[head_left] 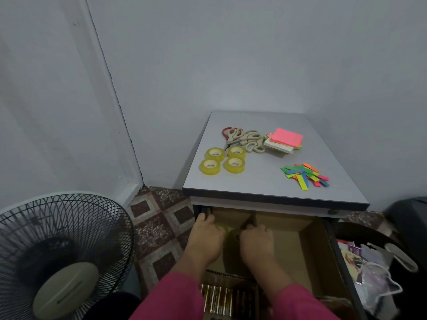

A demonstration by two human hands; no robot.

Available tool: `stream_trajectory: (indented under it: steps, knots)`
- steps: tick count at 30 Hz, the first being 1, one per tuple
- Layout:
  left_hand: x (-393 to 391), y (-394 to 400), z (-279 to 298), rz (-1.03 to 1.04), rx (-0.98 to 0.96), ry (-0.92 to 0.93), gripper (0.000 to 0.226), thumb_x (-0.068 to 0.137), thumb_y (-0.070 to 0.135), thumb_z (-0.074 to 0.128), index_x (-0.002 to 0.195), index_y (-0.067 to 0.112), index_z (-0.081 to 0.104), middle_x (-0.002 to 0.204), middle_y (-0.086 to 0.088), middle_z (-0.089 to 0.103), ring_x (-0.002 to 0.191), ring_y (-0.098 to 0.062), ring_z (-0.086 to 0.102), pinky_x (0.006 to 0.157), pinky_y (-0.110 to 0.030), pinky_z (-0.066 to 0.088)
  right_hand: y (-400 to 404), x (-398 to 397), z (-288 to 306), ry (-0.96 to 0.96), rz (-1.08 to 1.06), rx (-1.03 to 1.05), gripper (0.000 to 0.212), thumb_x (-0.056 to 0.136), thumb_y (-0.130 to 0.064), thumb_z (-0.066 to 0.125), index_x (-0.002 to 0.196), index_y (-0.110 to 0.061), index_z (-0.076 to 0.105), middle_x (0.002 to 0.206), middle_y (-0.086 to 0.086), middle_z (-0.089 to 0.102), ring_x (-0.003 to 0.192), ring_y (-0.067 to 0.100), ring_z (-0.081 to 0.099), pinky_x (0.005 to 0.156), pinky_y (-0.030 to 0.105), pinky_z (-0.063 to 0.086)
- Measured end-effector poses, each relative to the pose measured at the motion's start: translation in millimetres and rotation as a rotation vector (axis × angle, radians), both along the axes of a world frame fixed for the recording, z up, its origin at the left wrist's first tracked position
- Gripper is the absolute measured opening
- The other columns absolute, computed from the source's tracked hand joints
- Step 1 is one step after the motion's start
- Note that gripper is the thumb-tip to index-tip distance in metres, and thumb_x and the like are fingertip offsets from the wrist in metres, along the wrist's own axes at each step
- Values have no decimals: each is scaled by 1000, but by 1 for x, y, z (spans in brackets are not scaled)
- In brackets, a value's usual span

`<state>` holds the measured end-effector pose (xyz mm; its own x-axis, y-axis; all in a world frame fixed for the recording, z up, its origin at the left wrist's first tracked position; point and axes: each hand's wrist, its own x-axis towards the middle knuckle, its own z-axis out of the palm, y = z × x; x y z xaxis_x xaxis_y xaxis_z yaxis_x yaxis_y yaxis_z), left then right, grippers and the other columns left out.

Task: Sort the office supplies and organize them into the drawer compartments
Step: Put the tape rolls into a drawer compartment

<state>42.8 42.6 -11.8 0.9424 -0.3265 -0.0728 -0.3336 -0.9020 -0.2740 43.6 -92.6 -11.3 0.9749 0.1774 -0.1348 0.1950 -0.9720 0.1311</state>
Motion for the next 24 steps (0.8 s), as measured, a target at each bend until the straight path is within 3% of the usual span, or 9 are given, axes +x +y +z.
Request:
stream_trajectory:
  steps: [18,22,24]
  knots:
    - [-3,-1,6,-15,-11,-4,22,87,10,47,95,13,68,96,-9,66,110,-28,43,95,-43,26,-2,-3,2,-25,23,44,31,92,-15,46,118,-18,62,121,6,55,113,26,47,95,37,36]
    - [-6,-1,6,0,-157,-93,24,88,13,44,92,19,66,95,-3,65,104,-22,46,91,-39,27,-1,-13,8,-181,-10,192,28,88,-24,56,115,-24,65,122,5,55,120,27,44,102,44,31]
    - [-11,0,10,-8,-299,-164,27,88,17,40,87,21,67,90,1,66,97,-19,50,88,-35,32,-5,-15,11,-367,12,305,23,71,-27,77,93,-25,72,101,4,63,102,26,58,92,47,45]
